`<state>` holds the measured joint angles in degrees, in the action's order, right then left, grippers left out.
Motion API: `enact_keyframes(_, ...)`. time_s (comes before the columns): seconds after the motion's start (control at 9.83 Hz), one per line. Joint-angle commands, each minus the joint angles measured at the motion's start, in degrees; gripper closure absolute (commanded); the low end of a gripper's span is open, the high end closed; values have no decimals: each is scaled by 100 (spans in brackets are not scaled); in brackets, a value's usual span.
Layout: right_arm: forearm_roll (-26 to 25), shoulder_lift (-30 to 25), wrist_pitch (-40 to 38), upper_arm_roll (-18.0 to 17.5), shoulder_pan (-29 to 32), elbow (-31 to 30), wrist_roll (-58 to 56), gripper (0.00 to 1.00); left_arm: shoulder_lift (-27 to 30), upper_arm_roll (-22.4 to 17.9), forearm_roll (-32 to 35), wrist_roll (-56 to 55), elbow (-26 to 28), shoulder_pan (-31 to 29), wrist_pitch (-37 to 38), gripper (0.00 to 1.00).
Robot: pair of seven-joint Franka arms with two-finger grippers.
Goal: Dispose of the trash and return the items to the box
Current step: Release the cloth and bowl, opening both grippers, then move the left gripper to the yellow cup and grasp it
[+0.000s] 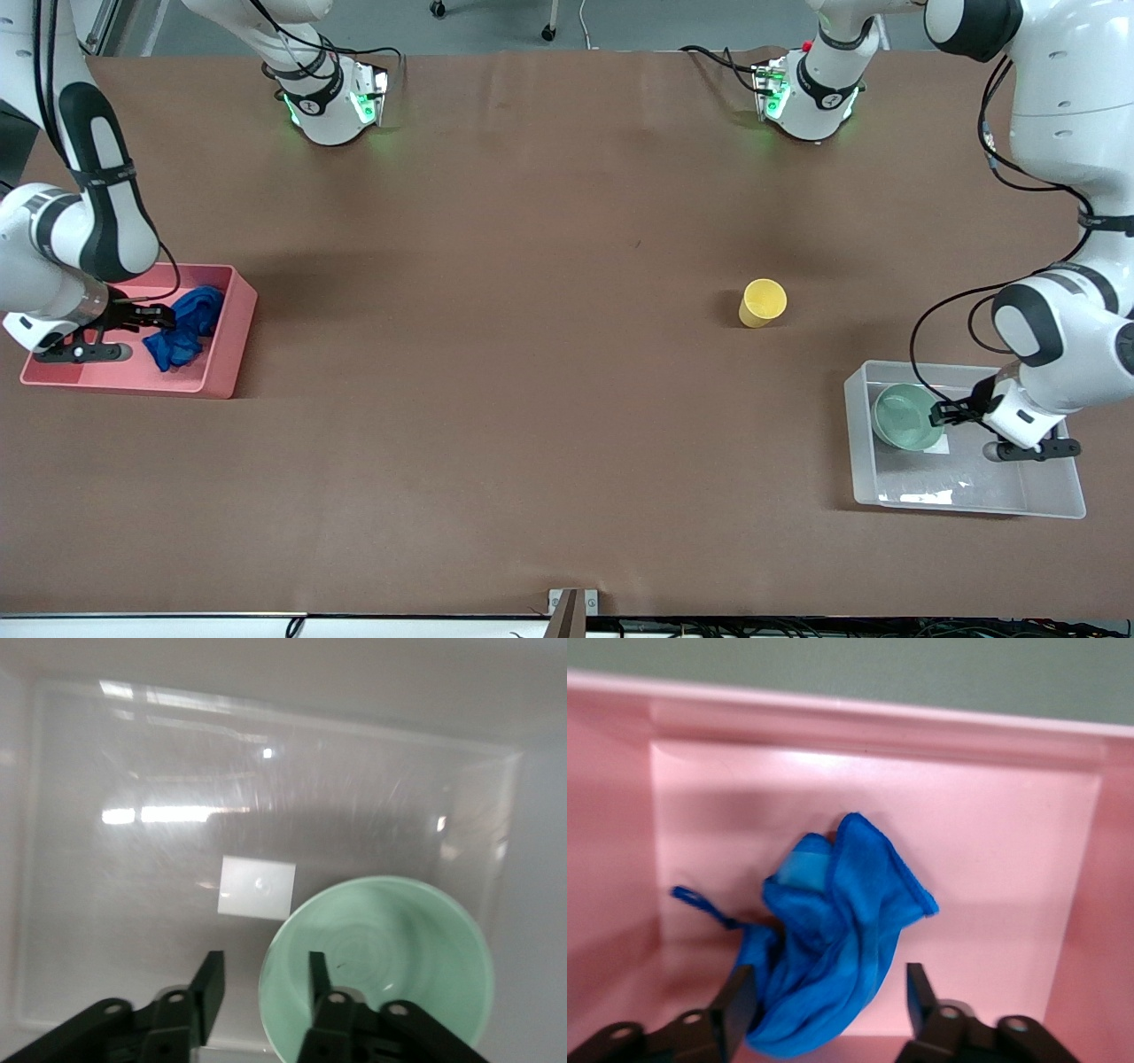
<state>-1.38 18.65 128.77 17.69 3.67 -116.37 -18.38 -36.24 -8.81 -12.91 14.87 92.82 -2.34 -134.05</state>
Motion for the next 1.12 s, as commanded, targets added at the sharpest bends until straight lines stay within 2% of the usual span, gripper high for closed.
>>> enact_keyframes(0.0,15,-589,-1620,-308,-165,935,1226,0,826,2,-27,69,201,94,579,0)
enact_keyframes(0.2,23,-1045,-2345,-1000,-60,1649,2238,0,1547,63,383,42,236,182,1535,0)
enact_keyframes(0.31,224,-1387,-2478,-1291,123,1765,2338,0,2003,255,499,25,524,173,1871,0)
enact_keyframes(0.41,539,-1756,-2750,-1303,142,1828,2330,0,2512,388,509,-115,1092,182,1865,0)
enact_keyframes(0.51,559,-2055,-3422,-1320,108,2124,2330,0,2935,633,648,-316,1594,173,1813,0)
enact_keyframes(0.61,551,-2058,-4160,-1312,107,2719,2313,0,3252,870,919,-545,2025,173,1804,0)
enact_keyframes(0.71,533,-2049,-4715,-1312,99,3203,2330,0,3473,1116,992,-730,2543,164,1612,0)
enact_keyframes(1.02,429,-2023,-4782,-1312,90,3506,2146,0,3686,1661,1001,-1142,3976,182,219,0)
